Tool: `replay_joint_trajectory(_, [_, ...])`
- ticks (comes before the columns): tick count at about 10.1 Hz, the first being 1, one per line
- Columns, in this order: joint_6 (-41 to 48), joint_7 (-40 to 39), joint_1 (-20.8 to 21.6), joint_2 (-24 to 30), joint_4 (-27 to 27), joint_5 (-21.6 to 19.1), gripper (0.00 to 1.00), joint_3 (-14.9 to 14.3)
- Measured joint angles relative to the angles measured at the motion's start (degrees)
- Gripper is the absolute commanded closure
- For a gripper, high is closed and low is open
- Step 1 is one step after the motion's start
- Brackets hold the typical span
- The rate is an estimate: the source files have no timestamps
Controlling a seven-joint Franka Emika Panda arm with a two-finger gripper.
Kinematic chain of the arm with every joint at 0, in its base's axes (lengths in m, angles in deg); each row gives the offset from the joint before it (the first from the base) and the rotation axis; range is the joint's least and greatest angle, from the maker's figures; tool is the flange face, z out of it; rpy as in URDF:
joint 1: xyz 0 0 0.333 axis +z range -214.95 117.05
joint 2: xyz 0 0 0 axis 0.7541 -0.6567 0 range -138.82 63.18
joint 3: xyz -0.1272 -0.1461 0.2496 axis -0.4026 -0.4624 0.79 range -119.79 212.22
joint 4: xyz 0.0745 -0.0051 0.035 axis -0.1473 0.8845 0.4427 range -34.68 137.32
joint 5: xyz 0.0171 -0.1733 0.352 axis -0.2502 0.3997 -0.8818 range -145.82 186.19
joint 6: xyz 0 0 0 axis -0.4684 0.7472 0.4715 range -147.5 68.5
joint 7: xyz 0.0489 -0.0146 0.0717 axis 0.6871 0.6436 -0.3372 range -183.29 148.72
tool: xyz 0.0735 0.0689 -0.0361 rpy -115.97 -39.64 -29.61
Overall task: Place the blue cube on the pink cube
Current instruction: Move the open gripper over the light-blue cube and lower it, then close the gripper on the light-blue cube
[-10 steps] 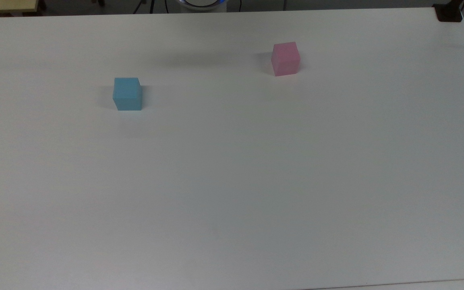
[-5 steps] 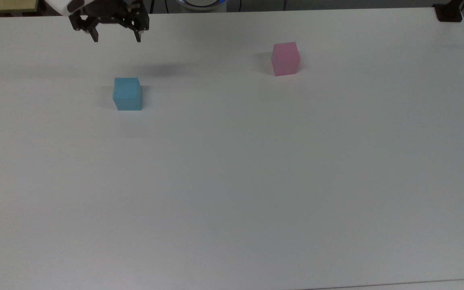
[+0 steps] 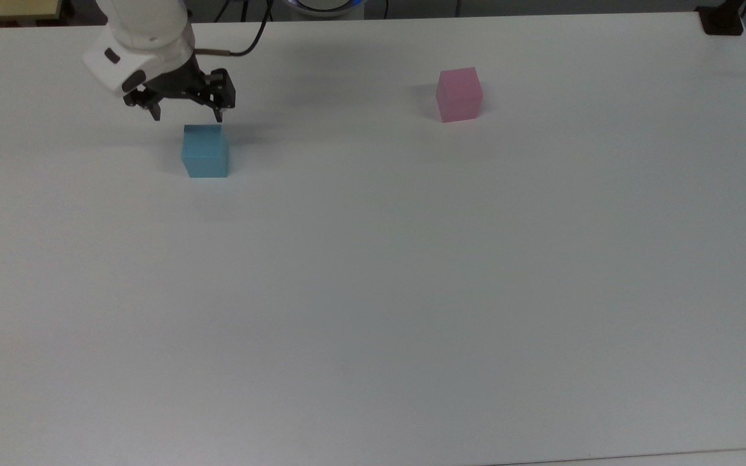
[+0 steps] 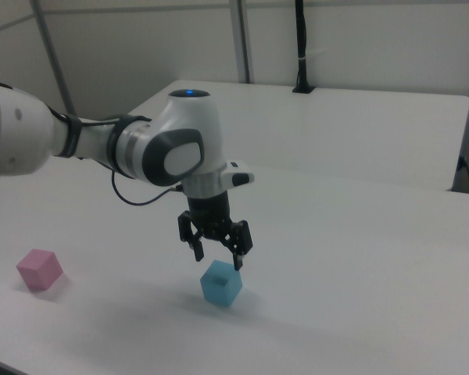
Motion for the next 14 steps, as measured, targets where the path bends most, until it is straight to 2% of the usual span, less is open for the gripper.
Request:
replay_joint_trajectory(2, [-3.1, 0.0, -0.55, -3.3, 0.01, 0.37, 0.02, -0.01])
replay_joint_trajectory(5, [-3.5, 0.0, -0.62, -4.81, -0.01, 0.37, 0.03, 0.1])
replay_joint_trajectory(7, [-3.51, 0.0, -0.57, -5.06, -0.01, 0.37, 0.13, 0.25])
replay_joint_trajectory(9, [-3.51, -0.01, -0.27, -5.64, 0.01, 0.38, 0.13, 0.35])
replay_joint_trajectory(10, [-3.51, -0.01, -0.08, -5.97, 0.02, 0.38, 0.12, 0.35])
replay_joint_trajectory(12, [-3.51, -0.01, -0.03, -6.14, 0.02, 0.39, 0.0, 0.38])
replay_joint_trajectory(14, [-3.51, -0.01, -0.05, -6.13, -0.06, 0.39, 0.0, 0.37])
